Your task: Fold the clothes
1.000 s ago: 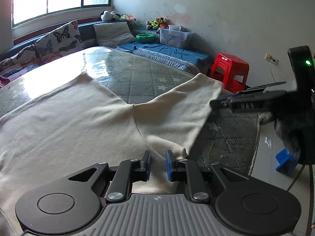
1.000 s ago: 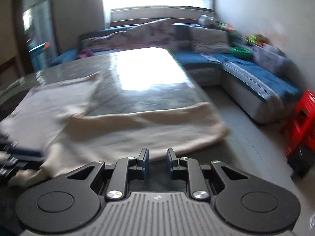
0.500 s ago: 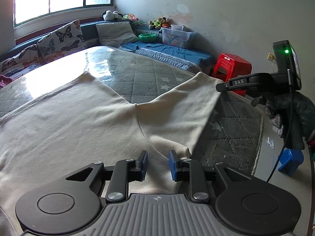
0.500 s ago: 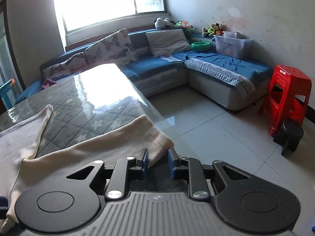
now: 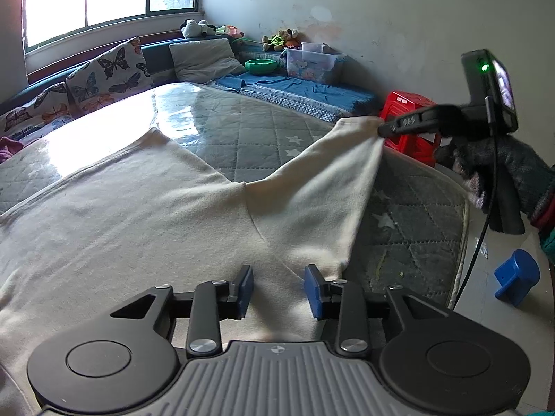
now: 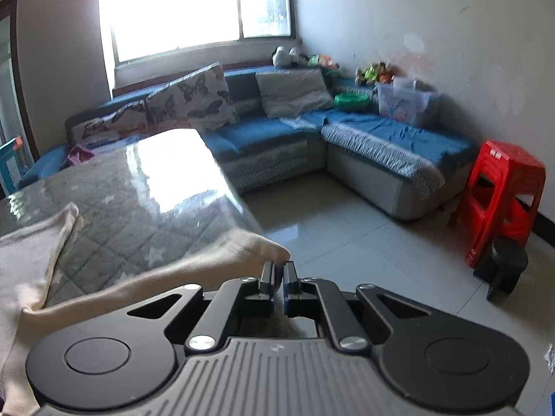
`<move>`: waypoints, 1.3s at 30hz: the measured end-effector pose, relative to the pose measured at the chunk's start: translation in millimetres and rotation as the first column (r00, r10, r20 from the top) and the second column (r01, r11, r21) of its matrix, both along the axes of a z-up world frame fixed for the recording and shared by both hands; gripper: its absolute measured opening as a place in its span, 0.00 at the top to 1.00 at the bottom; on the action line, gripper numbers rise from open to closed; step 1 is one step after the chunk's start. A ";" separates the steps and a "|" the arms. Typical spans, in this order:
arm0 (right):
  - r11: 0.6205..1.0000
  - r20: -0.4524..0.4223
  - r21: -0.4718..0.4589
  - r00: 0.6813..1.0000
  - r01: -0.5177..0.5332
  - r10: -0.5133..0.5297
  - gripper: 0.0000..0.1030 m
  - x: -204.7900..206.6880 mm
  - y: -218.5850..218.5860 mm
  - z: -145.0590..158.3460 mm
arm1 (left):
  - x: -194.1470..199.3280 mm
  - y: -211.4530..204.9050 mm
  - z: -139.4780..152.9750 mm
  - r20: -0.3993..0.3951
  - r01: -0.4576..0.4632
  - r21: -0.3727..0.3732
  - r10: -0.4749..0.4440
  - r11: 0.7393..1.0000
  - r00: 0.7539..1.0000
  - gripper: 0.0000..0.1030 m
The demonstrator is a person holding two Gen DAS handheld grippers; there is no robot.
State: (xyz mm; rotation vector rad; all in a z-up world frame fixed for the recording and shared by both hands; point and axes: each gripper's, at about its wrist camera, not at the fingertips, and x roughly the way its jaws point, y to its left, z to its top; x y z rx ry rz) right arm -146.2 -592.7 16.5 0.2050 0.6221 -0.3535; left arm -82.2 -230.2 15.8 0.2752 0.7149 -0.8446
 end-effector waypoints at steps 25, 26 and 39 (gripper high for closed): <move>0.937 0.238 -0.060 0.907 -0.344 0.348 0.96 -14.1 92.6 112.5 | 15.3 37.4 19.4 -0.029 -0.109 -0.112 0.106 0.988 0.994 0.53; 0.926 0.242 -0.068 0.894 -0.371 0.376 0.96 -13.8 102.9 116.7 | 15.4 45.2 20.2 -0.029 -0.126 -0.117 0.124 0.985 0.992 0.52; 0.725 0.153 -0.096 0.710 -0.682 0.688 0.96 12.0 243.7 116.4 | 6.3 157.7 17.9 -0.067 -0.387 -0.175 0.382 0.905 0.922 0.49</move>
